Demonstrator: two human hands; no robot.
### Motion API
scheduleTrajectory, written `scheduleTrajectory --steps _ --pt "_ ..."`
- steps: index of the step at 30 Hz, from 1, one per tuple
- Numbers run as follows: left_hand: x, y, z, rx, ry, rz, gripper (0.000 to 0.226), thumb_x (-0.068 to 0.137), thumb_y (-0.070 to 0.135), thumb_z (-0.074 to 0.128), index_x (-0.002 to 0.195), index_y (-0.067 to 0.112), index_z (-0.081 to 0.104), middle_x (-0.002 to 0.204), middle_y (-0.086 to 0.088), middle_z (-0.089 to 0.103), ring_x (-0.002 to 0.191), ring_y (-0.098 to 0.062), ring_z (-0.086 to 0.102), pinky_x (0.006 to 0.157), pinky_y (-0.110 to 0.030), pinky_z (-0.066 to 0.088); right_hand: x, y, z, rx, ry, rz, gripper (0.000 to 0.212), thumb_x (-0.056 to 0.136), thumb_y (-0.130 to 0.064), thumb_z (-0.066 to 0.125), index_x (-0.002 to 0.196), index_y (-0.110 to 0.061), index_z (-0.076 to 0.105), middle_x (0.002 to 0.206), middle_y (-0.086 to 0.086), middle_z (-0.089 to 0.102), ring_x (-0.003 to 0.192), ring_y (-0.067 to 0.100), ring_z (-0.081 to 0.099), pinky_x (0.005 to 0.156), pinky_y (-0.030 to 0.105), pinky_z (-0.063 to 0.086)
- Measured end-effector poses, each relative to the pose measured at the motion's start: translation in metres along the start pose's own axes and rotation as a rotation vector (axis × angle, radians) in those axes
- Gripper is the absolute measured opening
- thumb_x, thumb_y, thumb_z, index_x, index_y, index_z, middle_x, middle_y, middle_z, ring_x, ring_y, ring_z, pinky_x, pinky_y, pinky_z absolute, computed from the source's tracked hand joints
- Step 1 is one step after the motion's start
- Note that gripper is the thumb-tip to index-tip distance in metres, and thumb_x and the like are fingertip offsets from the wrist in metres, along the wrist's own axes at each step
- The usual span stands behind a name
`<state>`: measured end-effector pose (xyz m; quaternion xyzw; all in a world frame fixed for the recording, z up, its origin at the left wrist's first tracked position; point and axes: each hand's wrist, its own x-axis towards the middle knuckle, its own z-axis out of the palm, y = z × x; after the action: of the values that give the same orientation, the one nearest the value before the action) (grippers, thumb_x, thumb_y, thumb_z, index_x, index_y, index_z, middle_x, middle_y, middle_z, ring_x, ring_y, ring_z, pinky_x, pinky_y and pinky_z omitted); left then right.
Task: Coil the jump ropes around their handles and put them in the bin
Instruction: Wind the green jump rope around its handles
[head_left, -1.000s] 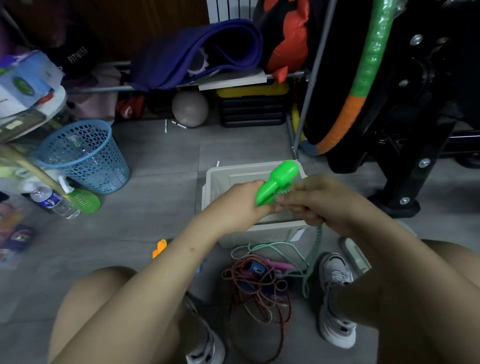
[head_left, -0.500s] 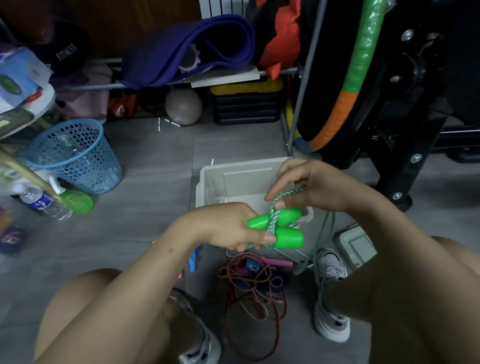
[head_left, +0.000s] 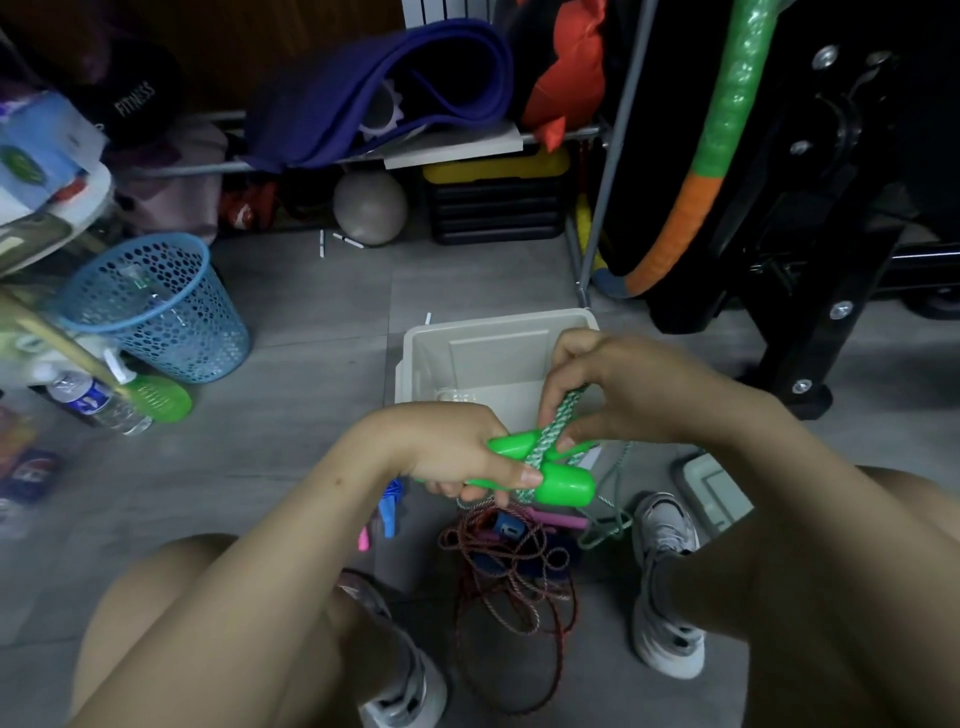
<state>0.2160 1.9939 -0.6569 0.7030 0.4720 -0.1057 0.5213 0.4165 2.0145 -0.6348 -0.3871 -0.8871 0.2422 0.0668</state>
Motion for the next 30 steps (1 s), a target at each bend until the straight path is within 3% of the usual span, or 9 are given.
scheduleTrajectory --steps 3,8,12,18,23,27,30 --pt "0.001 0.003 -0.001 0.01 0.0 0.014 0.036 0.09 0.047 0.057 0.08 0.014 0.068 0.05 0.005 0.05 0.045 -0.013 0.042 0.052 -0.024 0.036 0.003 0.004 0.004 0.037 0.03 -0.055 0.011 0.074 -0.029 0.078 0.085 -0.03 0.074 0.086 -0.015 0.054 0.082 -0.001 0.052 0.079 0.028 0.044" --pt "-0.004 0.006 -0.004 0.0 -0.017 0.041 0.034 0.088 0.044 0.06 0.083 0.011 0.068 0.049 0.006 0.048 0.045 -0.014 0.04 0.049 -0.021 0.034 0.007 0.006 0.001 0.399 -0.049 -0.003 0.008 0.083 -0.015 0.07 0.09 -0.019 0.071 0.084 -0.01 0.065 0.077 -0.003 0.059 0.073 0.01 0.042" --pt "-0.007 0.009 0.0 0.009 -0.051 0.063 0.029 0.089 0.039 0.062 0.085 0.01 0.069 0.052 0.003 0.049 0.048 -0.015 0.041 0.049 -0.021 0.035 0.01 0.007 0.006 0.716 -0.169 0.07 0.015 0.083 -0.012 0.069 0.092 -0.015 0.057 0.071 0.004 0.056 0.059 0.008 0.049 0.056 0.015 0.041" --pt "-0.016 0.007 -0.002 -0.019 -0.04 0.132 0.028 0.088 0.033 0.065 0.062 0.027 0.063 0.053 0.004 0.051 0.046 -0.013 0.041 0.048 -0.019 0.036 0.011 0.006 0.014 0.802 -0.09 0.163 0.015 0.066 -0.027 0.07 0.073 -0.014 0.065 0.066 0.0 0.059 0.059 0.005 0.052 0.059 0.018 0.043" --pt "-0.025 0.0 -0.003 -0.091 -0.023 0.191 0.036 0.088 0.034 0.067 0.052 0.029 0.059 0.049 0.008 0.051 0.045 -0.012 0.04 0.049 -0.02 0.035 0.009 0.002 0.023 1.022 -0.05 0.183 0.015 0.07 -0.023 0.066 0.075 -0.009 0.067 0.064 -0.001 0.066 0.056 0.004 0.059 0.054 0.015 0.047" --pt "-0.031 -0.008 -0.007 -0.177 0.011 0.241 0.027 0.082 0.04 0.063 0.06 0.024 0.058 0.049 0.007 0.051 0.044 -0.013 0.038 0.05 -0.025 0.031 0.005 0.002 0.021 1.126 -0.066 0.213 0.043 0.079 -0.052 0.052 0.086 -0.018 0.077 0.086 0.016 0.07 0.069 0.02 0.062 0.061 0.022 0.047" --pt "-0.031 -0.014 -0.01 -0.228 0.081 0.237 0.033 0.081 0.039 0.064 0.072 0.008 0.06 0.049 0.006 0.05 0.044 -0.014 0.037 0.047 -0.022 0.031 0.001 0.0 0.022 1.046 -0.071 0.164 0.071 0.061 -0.084 0.054 0.096 -0.026 0.075 0.092 0.016 0.066 0.073 0.02 0.056 0.064 0.024 0.042"
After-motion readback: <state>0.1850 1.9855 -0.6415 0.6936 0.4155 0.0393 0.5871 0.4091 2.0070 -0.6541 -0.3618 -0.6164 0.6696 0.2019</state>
